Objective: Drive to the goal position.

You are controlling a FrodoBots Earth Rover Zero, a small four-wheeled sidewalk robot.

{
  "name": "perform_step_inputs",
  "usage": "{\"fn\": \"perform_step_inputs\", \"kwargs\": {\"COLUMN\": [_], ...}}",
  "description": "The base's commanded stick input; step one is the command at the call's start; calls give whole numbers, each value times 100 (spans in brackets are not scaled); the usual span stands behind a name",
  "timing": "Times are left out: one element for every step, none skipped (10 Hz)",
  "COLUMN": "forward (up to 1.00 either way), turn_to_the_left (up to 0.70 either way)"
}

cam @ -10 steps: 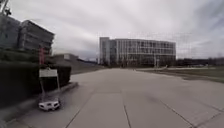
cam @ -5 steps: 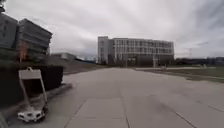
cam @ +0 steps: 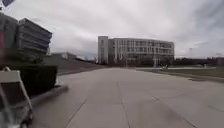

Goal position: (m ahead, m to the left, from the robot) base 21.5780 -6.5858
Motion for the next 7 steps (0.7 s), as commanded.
{"fn": "perform_step_inputs", "kwargs": {"forward": [70,70,70,70,70,70,70], "turn_to_the_left": [0,0,0,0,0,0,0]}}
